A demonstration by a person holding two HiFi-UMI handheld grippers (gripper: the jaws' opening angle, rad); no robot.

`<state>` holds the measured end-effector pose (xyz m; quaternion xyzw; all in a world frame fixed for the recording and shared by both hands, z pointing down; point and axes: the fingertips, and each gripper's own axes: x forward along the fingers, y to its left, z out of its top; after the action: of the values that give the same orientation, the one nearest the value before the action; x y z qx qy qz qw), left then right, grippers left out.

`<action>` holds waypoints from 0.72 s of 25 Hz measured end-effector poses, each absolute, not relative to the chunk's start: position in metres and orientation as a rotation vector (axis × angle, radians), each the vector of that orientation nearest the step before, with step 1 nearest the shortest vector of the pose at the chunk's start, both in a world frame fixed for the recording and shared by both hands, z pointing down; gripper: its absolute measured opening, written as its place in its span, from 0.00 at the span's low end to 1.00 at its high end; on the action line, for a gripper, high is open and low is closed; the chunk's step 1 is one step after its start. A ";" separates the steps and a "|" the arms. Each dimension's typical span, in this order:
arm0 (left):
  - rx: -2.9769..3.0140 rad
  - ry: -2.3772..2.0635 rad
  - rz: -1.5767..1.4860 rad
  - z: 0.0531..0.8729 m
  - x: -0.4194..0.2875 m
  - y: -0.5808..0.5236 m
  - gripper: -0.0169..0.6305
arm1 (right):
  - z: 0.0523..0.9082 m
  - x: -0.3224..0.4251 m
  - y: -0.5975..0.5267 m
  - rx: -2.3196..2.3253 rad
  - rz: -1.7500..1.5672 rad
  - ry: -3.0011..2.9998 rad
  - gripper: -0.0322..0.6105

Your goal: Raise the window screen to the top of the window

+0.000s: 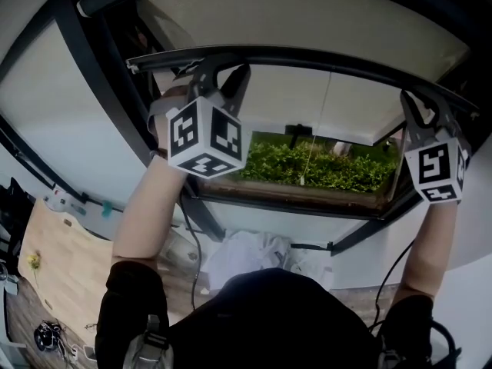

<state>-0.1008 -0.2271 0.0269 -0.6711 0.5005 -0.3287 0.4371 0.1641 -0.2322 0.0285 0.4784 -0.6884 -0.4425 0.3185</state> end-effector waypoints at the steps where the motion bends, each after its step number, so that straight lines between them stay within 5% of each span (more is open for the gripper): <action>1: -1.668 1.242 -0.819 0.026 -0.101 -0.227 0.09 | 0.028 0.165 -0.232 1.263 -1.163 -1.809 0.11; 18: -1.600 1.253 -0.741 -0.023 -0.103 -0.222 0.08 | -0.023 0.161 -0.230 1.324 -1.264 -1.795 0.11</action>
<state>-0.1034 -0.2224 -0.0233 -0.6528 0.5113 -0.3025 0.4701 0.1611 -0.2298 -0.0226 0.4949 -0.6711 -0.4726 0.2851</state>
